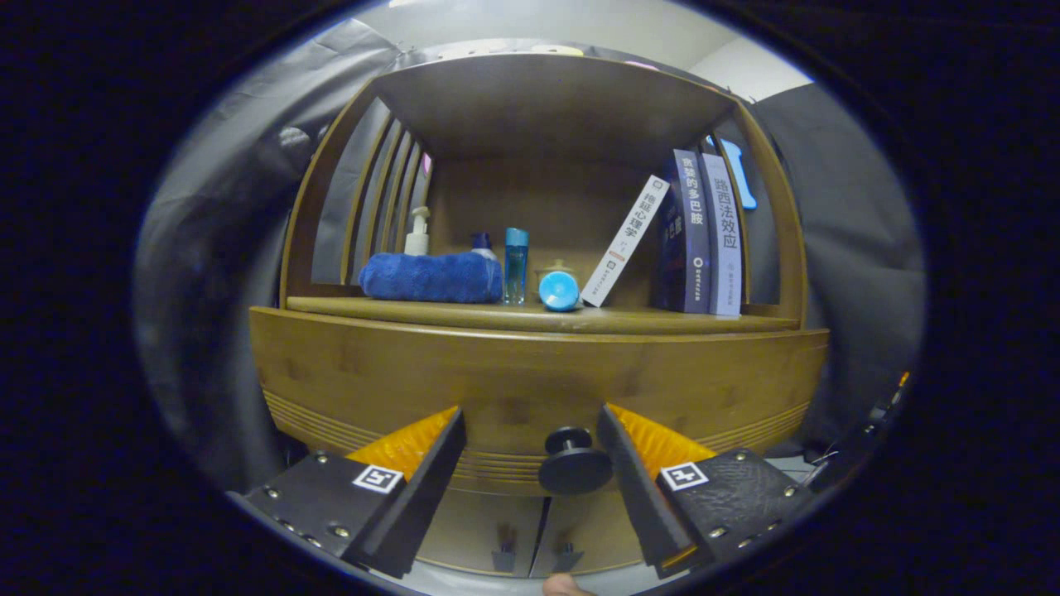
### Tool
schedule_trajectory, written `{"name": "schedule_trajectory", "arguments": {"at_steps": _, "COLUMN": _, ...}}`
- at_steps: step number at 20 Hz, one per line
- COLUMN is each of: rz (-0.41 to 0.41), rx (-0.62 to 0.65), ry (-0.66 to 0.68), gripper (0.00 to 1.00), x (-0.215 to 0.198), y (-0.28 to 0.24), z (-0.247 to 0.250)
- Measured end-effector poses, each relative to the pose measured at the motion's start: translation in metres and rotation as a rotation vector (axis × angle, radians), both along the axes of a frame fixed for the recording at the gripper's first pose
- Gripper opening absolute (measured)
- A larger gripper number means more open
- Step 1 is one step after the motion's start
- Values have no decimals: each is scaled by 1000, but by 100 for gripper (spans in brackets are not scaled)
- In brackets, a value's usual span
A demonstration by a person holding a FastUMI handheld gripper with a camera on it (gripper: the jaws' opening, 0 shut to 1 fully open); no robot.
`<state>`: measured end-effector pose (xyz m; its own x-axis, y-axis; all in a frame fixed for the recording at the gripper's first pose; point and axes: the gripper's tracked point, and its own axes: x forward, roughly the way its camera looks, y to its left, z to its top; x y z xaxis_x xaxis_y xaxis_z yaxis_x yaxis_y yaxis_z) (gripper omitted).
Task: Pull open the drawer, take out the items inside it, and place them on the countertop above the cabinet.
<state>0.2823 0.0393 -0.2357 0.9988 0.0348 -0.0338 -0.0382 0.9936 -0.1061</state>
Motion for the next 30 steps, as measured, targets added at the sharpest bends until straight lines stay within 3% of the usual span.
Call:
{"name": "schedule_trajectory", "arguments": {"at_steps": 11, "rz": 12, "rx": -60, "ry": -38, "gripper": 98, "x": 22, "y": 2, "z": -4}}
{"name": "schedule_trajectory", "arguments": {"at_steps": 14, "rz": 31, "rx": -48, "ry": 41, "gripper": 99, "x": 15, "y": -1, "z": -21}}
{"name": "schedule_trajectory", "arguments": {"at_steps": 19, "rz": 25, "rx": -78, "ry": 44, "gripper": 98, "x": -23, "y": -16, "z": -7}}
{"name": "schedule_trajectory", "arguments": {"at_steps": 30, "rz": -35, "rx": -65, "ry": 32, "gripper": 98, "x": -169, "y": -35, "z": 36}}
